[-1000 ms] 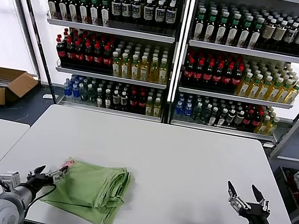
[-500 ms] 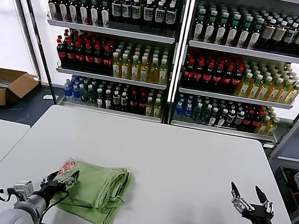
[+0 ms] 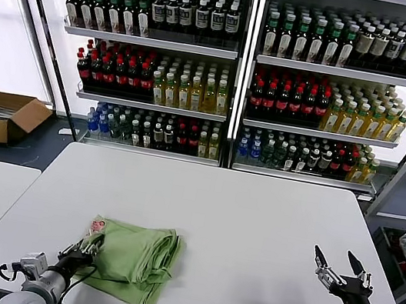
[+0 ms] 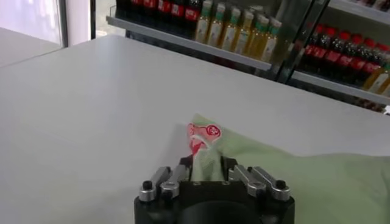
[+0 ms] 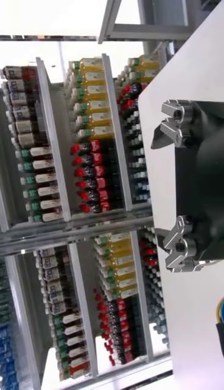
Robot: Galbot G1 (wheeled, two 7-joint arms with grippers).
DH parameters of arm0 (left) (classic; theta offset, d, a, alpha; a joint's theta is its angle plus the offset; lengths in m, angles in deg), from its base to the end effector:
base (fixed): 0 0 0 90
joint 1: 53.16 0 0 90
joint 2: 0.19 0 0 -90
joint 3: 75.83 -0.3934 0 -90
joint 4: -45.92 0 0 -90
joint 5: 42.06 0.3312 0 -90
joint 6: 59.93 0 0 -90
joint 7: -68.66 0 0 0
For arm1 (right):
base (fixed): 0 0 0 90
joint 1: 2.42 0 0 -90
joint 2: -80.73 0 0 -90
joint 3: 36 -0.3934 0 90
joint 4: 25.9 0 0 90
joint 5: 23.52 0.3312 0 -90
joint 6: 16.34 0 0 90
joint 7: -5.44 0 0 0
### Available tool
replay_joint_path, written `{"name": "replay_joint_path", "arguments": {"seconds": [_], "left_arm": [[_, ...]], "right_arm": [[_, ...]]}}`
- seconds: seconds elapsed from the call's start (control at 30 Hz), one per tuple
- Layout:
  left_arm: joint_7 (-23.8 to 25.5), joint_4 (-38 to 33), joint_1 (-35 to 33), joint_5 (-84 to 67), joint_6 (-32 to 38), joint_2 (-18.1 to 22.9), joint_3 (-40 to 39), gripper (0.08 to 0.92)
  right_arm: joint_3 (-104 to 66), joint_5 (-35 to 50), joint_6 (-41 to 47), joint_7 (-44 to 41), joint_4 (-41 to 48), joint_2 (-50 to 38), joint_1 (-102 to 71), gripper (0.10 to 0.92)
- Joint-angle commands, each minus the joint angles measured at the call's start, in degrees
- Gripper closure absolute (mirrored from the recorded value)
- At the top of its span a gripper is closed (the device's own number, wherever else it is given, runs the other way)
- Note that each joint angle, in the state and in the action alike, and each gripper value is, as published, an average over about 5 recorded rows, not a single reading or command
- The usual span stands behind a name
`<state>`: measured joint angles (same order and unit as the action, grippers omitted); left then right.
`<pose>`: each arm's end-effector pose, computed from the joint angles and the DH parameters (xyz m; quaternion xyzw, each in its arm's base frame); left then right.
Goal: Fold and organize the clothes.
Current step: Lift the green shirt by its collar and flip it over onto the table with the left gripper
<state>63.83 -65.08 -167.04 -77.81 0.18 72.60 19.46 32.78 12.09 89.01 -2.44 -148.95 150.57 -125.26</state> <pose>0.1787 0.1085 -0.3569 -0.0083 -0.9498 0.1358 0.2816 0.1279 -0.1677 -0.2791 0.0320 -0.9936 -0.0756 0.0781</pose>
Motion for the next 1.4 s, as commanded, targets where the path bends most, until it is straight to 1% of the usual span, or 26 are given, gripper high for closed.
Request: {"name": "replay_joint_path", "arguments": {"seconds": [0.03,0.13,0.2,0.27,0.3,0.4,0.47,0.53,0.63,0.7,0.8,0.9,1.0,1.1,1.2,1.27,1.33,1.4], "left_arm": [[-0.7,-1.7,-0.6,-0.5,1.4,0.9,0.3,0.724],[-2.0,-5.8,-0.8,-2.3,1.4,-0.3,4.5,0.808],[-2.6,-9.2,-1.1,-4.0,0.9,-2.5,10.1,0.844],[-2.6,-10.3,-1.1,-6.0,-0.1,-5.9,16.3,0.856],[-2.4,-9.9,-0.9,-7.1,-0.6,-7.9,19.7,0.858],[-1.9,-4.6,-0.4,-9.1,-1.3,-14.3,27.6,0.858],[-1.3,-1.2,-0.5,-9.5,-1.4,-18.4,31.6,0.858],[-0.8,0.4,-1.0,-9.8,-1.7,-22.0,34.7,0.858],[-0.7,1.3,-1.4,-10.8,-2.3,-25.3,36.8,0.858],[-1.1,0.7,-1.2,-11.0,-2.7,-25.7,36.3,0.858],[-3.0,-3.0,-0.4,-10.7,-3.0,-23.5,33.6,0.858],[-5.7,-9.2,0.1,-9.8,-3.2,-19.1,28.4,0.858],[-8.4,-15.5,-1.0,-8.6,-3.2,-13.8,20.4,0.858],[-11.6,-20.4,-3.5,-8.2,-3.2,-8.7,10.7,0.858],[-16.0,-23.4,-4.4,-8.0,-3.2,-4.1,-1.6,0.858],[-18.6,-23.9,-3.6,-7.8,-3.1,-1.2,-11.0,0.858],[-20.1,-22.7,-2.0,-7.6,-3.1,1.6,-19.3,0.858],[-21.1,-20.4,0.0,-7.4,-3.0,3.9,-25.2,0.858]], "right_arm": [[-0.5,1.2,0.0,0.1,0.0,0.2,0.0,0.203],[-0.8,1.4,0.0,0.1,-0.5,0.4,-0.1,0.203],[-1.1,1.9,0.0,0.1,-0.9,0.4,-0.3,0.203],[-1.3,2.4,0.0,0.0,-1.1,0.3,-0.6,0.203],[-1.4,2.7,0.0,0.0,-1.1,0.3,-0.7,0.203],[-1.3,3.0,-0.2,0.0,-0.8,0.4,-0.6,0.203],[-1.2,3.0,-0.4,-0.1,-0.6,0.4,-0.5,0.203],[-1.1,3.0,-0.5,-0.2,-0.5,0.6,-0.5,0.203],[-0.9,3.1,-0.8,-0.3,-0.4,1.1,-0.5,0.203],[-0.8,3.5,-1.0,-0.3,-0.5,1.6,-0.7,0.203],[-0.8,3.8,-1.2,-0.3,-1.0,2.6,-1.7,0.203],[-0.9,3.8,-1.8,-0.4,-1.5,3.3,-3.1,0.203],[-1.0,3.7,-2.1,-0.4,-2.4,4.2,-4.4,0.203],[-0.4,3.3,-2.0,-0.2,-4.1,6.2,-5.5,0.203],[1.3,2.1,-2.0,-0.3,-5.8,8.0,-6.9,0.203],[2.6,1.3,-2.1,-0.2,-6.7,9.1,-7.6,0.203],[3.5,0.7,-2.1,-0.2,-7.4,9.8,-8.2,0.203],[4.2,0.0,-2.1,-0.2,-7.9,10.2,-8.9,0.203]]}}
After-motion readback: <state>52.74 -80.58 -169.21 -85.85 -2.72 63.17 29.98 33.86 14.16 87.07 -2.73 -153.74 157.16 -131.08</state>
